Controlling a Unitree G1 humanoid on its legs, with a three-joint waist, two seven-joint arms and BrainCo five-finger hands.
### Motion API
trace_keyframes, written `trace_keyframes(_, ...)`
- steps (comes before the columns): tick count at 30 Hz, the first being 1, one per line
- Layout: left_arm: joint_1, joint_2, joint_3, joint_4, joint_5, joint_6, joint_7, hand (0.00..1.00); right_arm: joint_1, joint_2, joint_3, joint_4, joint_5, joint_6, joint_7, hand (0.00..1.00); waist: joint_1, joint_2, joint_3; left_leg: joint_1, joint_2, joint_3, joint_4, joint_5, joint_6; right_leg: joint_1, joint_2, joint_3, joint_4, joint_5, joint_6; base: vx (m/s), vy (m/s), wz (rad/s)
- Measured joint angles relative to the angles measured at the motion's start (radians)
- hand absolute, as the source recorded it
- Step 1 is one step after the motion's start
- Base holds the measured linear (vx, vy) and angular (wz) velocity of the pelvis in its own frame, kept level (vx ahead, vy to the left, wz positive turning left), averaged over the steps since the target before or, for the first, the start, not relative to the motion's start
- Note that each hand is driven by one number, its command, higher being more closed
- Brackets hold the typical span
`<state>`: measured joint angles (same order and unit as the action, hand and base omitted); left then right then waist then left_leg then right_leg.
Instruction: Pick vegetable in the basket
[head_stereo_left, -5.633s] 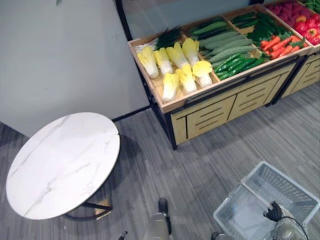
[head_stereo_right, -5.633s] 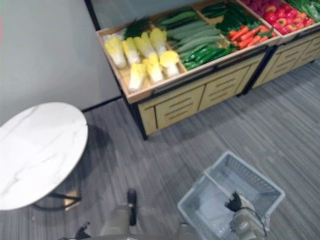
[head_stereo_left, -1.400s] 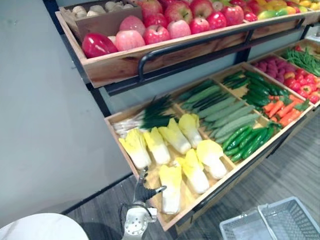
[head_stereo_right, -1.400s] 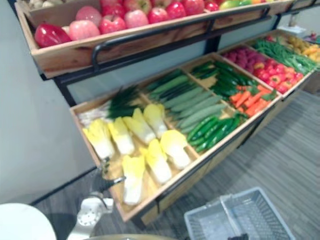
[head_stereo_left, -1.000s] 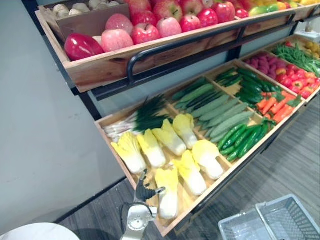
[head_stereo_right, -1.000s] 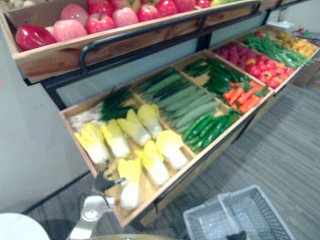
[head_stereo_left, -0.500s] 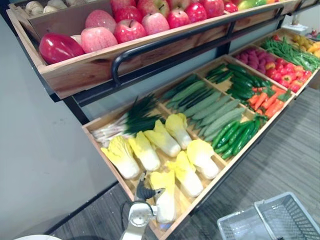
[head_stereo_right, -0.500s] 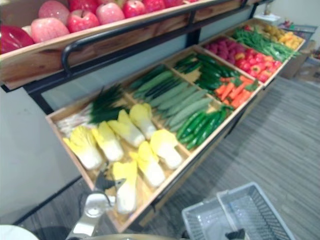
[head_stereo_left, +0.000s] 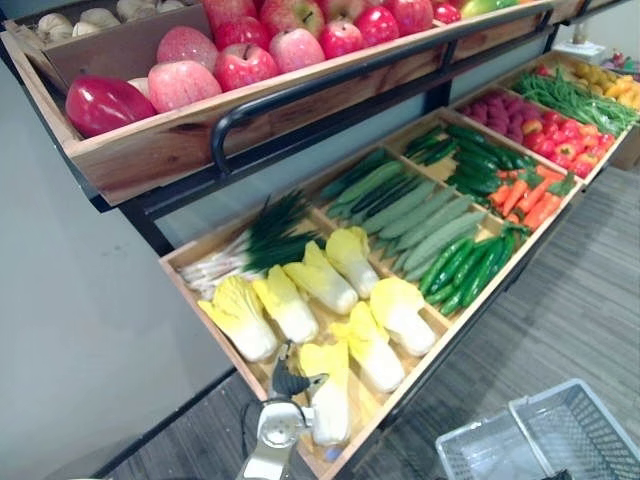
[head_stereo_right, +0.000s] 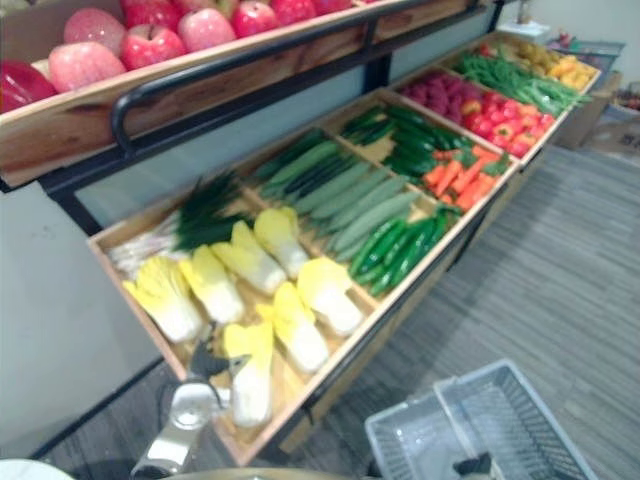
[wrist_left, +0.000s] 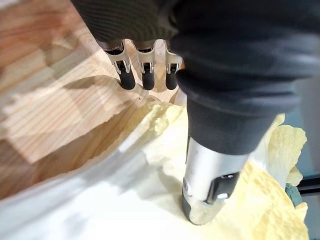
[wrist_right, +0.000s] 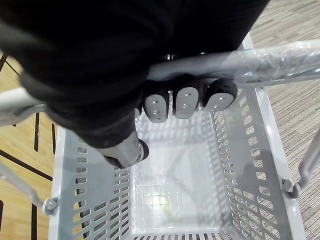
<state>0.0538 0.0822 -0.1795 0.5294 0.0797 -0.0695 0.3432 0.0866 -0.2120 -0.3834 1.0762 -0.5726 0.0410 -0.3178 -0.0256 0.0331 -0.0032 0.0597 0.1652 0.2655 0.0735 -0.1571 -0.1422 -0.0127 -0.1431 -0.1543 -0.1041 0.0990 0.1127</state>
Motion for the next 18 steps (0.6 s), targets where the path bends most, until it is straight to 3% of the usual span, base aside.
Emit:
trace_keyframes(8,-0.012,0.046,-0.073,-0.008,-0.045,-0.009,-0.047,0.0,-0.003,0.0,-0.001,0.001,-0.014,0.002,0.0,1.0,0.001,0.001,0.0,0.0,-0.001,-0.001,-0.002,0.0,0.0,0.0,-0.001,-0.001,0.0,0.002,0.003,0.0,0.0,0.0)
trace_keyframes(18,-0.014,0.049,-0.142,-0.025,-0.077,-0.008,-0.112,0.0,-0.005,0.0,0.0,0.001,-0.016,0.002,0.0,1.0,0.0,0.001,0.001,-0.001,-0.002,-0.003,-0.003,0.0,0.0,0.0,-0.001,-0.003,0.0,0.002,0.003,0.0,0.0,0.0)
